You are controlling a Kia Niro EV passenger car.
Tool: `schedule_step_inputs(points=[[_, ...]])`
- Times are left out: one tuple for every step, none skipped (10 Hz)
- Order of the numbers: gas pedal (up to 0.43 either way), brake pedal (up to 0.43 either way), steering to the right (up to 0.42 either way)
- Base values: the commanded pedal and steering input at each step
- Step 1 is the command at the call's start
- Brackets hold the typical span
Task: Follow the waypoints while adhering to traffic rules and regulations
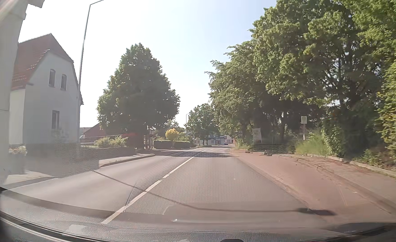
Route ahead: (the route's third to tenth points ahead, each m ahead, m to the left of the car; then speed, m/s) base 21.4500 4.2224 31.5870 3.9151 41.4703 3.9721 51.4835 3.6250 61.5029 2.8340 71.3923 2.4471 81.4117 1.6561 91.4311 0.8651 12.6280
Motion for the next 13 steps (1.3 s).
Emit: schedule_step_inputs(points=[[0.177, 0.000, -0.003], [0.177, 0.000, -0.003], [0.169, 0.000, -0.003], [0.169, 0.000, -0.002], [0.169, 0.000, 0.000], [0.157, 0.000, 0.002], [0.150, 0.000, 0.004], [0.150, 0.000, 0.006], [0.150, 0.000, 0.006], [0.150, 0.000, 0.006], [0.150, 0.000, 0.005], [0.150, 0.000, 0.006], [0.150, 0.000, 0.006]])
